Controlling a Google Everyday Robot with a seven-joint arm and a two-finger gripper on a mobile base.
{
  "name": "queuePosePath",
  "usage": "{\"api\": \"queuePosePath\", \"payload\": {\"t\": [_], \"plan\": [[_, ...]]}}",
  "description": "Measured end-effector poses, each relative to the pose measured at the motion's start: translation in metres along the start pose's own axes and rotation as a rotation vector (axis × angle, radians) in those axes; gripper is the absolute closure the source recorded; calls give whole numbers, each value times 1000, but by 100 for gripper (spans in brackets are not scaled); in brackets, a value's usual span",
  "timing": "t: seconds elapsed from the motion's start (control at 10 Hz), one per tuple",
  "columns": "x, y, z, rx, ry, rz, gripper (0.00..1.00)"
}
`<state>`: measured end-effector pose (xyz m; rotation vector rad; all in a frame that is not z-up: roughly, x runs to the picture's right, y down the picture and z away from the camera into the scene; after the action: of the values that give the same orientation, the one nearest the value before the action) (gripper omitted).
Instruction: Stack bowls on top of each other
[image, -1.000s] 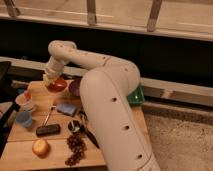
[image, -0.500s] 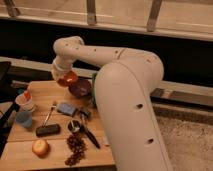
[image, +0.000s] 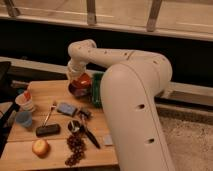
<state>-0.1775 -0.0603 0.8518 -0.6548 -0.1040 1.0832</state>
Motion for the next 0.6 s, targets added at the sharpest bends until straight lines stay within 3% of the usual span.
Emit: {"api": "queuePosePath", "payload": {"t": [0.2, 0.6], "plan": [[2, -6, 18, -12, 18, 22, 92], [1, -5, 46, -33, 44, 44, 49]]}}
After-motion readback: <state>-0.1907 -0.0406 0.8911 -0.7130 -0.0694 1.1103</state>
